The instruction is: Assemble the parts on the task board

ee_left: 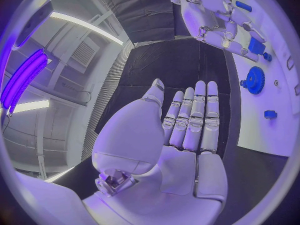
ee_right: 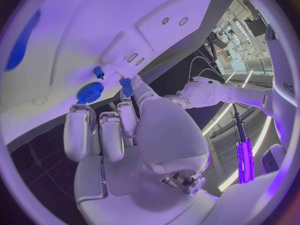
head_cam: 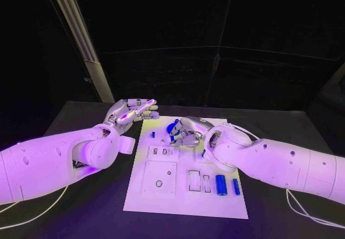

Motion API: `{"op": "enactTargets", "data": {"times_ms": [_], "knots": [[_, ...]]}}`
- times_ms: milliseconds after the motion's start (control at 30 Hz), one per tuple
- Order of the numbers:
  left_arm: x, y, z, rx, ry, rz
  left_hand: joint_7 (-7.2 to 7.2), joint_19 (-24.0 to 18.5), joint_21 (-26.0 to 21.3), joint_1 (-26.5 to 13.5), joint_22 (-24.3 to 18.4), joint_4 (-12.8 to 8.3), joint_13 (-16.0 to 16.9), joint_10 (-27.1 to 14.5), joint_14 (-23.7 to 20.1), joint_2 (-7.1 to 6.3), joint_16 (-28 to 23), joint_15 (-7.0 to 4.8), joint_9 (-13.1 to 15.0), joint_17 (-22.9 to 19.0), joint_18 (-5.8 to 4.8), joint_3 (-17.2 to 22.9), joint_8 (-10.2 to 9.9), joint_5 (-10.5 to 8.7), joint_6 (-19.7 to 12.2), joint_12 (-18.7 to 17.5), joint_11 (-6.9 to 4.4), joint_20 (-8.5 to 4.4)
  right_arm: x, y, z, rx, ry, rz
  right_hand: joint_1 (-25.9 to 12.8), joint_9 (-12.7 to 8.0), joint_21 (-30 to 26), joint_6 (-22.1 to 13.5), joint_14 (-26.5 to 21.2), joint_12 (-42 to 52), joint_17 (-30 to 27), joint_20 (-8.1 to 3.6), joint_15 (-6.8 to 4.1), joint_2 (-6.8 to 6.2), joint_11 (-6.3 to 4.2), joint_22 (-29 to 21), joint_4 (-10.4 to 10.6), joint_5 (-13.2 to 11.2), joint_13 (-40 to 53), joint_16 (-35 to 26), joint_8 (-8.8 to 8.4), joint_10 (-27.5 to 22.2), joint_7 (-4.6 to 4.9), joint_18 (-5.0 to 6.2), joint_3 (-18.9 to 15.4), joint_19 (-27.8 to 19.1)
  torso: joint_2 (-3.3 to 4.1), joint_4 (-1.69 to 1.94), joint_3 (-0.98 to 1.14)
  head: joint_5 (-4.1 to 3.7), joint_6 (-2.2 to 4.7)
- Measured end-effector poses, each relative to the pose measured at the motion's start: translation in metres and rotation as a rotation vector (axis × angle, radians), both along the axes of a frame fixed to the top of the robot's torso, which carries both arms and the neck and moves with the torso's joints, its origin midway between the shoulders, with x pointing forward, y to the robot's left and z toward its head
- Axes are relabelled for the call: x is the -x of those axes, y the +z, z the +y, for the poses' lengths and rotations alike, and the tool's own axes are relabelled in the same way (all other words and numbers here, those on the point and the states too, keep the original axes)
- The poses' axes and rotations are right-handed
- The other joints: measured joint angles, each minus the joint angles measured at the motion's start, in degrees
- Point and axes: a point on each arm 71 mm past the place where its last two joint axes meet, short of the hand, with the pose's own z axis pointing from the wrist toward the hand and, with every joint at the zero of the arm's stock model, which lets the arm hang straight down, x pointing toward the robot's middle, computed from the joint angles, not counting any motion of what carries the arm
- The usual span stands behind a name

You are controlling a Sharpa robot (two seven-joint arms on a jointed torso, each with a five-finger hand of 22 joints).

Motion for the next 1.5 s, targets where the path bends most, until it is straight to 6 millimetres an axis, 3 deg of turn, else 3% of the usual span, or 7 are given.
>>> {"op": "enactTargets", "data": {"times_ms": [367,1500], "knots": [[-0.001,0.000,-0.002,0.002,-0.003,0.000,0.00,0.0,0.0,0.0,0.0,-0.2,0.0,0.0,0.0,0.00,0.0,0.00,0.0,0.0,0.00,0.2,0.0,0.00,0.0,0.0,0.00,0.00,0.009,-0.018,0.021,0.059,0.026,0.018,-0.3,0.0,0.0,0.0,0.0,-0.1,0.0,0.00,0.01,-0.31,-0.07,0.0,-0.1,0.0,0.0,0.0,0.00,-0.1,0.00,0.00,0.1,0.0,0.02,-0.04,0.10,0.88,-0.44],[-0.002,0.000,-0.002,0.003,-0.004,0.000,0.00,0.0,0.0,0.0,0.0,-0.2,0.0,0.0,0.0,0.00,0.0,0.00,0.0,0.0,0.00,0.2,0.0,0.00,0.0,0.0,0.00,0.00,0.008,-0.024,0.022,0.140,0.040,0.009,-1.7,0.1,0.0,0.0,0.2,-1.2,0.0,0.06,-0.22,-1.70,-0.05,-0.3,0.0,-0.1,-1.9,-0.3,-0.03,-0.1,0.00,0.00,0.7,-0.4,0.04,-0.10,0.15,0.90,-0.82]]}}
